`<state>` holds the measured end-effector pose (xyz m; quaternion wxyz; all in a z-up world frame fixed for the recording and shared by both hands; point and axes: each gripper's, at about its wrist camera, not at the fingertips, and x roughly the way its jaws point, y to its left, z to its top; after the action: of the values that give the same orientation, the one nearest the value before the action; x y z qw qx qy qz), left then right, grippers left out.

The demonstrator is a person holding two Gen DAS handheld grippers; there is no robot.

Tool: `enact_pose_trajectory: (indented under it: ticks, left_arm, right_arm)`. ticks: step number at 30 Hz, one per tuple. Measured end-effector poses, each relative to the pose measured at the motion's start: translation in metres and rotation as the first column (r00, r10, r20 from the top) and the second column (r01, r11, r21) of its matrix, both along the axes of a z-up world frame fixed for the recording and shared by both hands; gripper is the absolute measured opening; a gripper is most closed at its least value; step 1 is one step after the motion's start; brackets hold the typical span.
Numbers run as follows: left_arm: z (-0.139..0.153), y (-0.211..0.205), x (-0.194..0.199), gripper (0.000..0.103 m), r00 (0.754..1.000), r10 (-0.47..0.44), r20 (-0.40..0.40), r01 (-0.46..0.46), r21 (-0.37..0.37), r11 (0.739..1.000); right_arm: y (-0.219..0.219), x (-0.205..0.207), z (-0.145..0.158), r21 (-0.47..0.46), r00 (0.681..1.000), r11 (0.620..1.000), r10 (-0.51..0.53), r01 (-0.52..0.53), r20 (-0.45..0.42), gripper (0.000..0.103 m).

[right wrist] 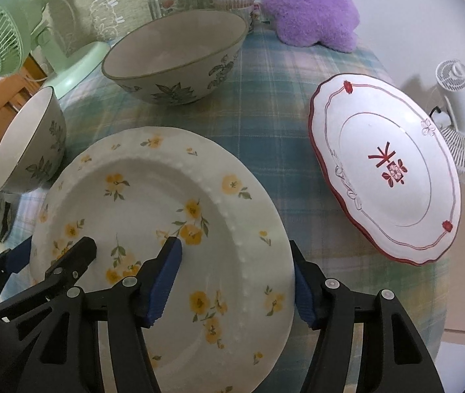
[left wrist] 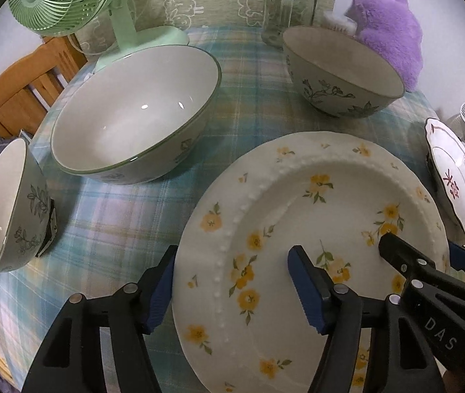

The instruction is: Organize plates and bowls

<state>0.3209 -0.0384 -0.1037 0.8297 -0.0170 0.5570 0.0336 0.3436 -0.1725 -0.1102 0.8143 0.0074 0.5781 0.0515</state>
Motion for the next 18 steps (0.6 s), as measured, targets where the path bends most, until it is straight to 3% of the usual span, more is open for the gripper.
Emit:
enact_pose_trajectory:
  ticks: [9, 18]
  left_arm:
    - [0.009, 0.017, -0.013, 0.066, 1.000, 0.008, -0.018, -0.008, -0.020, 1.000]
    - [0.035, 0.034, -0.035, 0.066, 0.999, 0.019, 0.035, -0.018, -0.017, 1.000]
  right_arm:
    - [0.013, -0.007, 0.010, -0.027, 1.000, 1.000, 0.007, -0.007, 0.020, 0.066]
    - [0.031, -0.021, 0.035, -0.023, 0.998, 0.999, 0.030, -0.029, 0.052, 0.066]
